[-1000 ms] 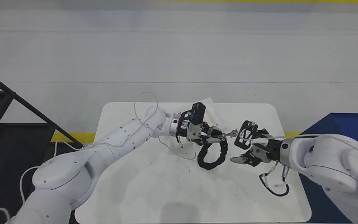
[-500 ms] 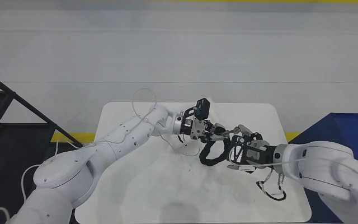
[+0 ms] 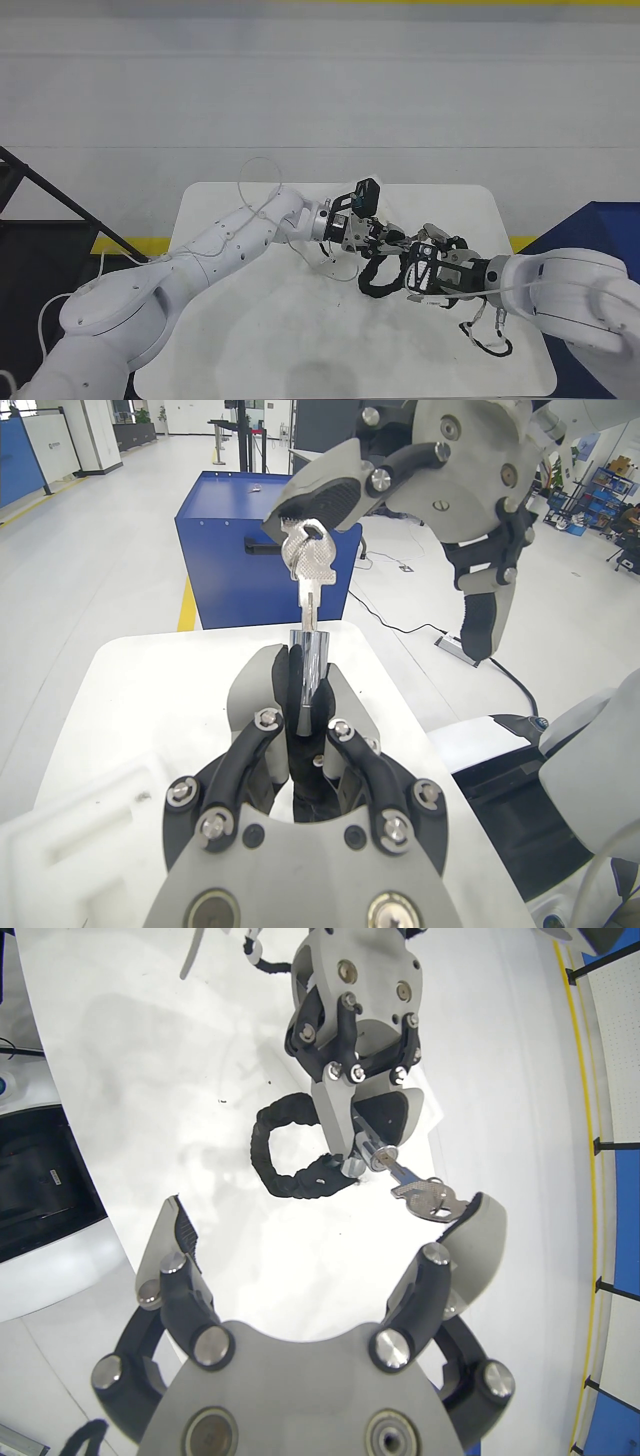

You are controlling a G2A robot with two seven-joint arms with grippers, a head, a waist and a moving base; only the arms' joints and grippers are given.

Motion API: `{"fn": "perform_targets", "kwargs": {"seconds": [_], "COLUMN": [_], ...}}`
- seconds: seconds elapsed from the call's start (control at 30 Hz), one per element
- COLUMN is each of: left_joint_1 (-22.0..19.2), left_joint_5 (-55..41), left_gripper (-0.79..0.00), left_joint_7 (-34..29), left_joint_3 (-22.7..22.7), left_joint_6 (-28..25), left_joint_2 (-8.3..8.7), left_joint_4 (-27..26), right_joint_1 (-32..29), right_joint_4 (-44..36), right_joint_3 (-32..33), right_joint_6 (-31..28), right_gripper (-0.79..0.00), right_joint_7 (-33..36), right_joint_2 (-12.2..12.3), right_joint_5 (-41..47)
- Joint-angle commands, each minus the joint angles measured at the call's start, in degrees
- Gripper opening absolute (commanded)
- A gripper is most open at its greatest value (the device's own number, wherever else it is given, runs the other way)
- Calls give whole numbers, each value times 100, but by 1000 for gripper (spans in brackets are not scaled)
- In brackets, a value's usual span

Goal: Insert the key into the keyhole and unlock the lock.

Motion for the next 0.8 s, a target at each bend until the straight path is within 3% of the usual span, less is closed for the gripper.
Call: {"fn": "perform_targets", "kwargs": {"seconds": [0.0,0.2,0.57,0.6,0.63,0.67,0.7,0.77], "left_joint_1": [2,40,97,97,96,92,87,76], "left_joint_5": [69,276,-143,-194,-254,-310,-368,-481], "left_gripper": [-785,-785,-785,-785,-785,-785,-785,-785], "left_joint_7": [51,229,-406,-482,-543,-606,-669,-785], "left_joint_3": [0,0,0,0,0,0,0,0], "left_joint_6": [0,0,0,0,0,0,0,0], "left_joint_2": [8,50,219,238,258,278,298,337], "left_joint_4": [-24,-95,-543,-593,-638,-678,-709,-776], "right_joint_1": [-4,-62,-605,-661,-717,-765,-800,-876], "right_joint_4": [8,22,-162,-164,-157,-154,-166,-166], "right_joint_3": [73,379,976,1005,1029,1051,1075,1112], "right_joint_6": [-81,-431,-1082,-1104,-1125,-1145,-1171,-1199], "right_gripper": [0,0,0,-314,-403,-416,-489,-505], "right_joint_7": [-27,-199,-747,-833,-899,-954,-1035,-1137], "right_joint_2": [9,52,156,158,161,164,165,168], "right_joint_5": [33,84,-522,-580,-645,-702,-753,-857]}}
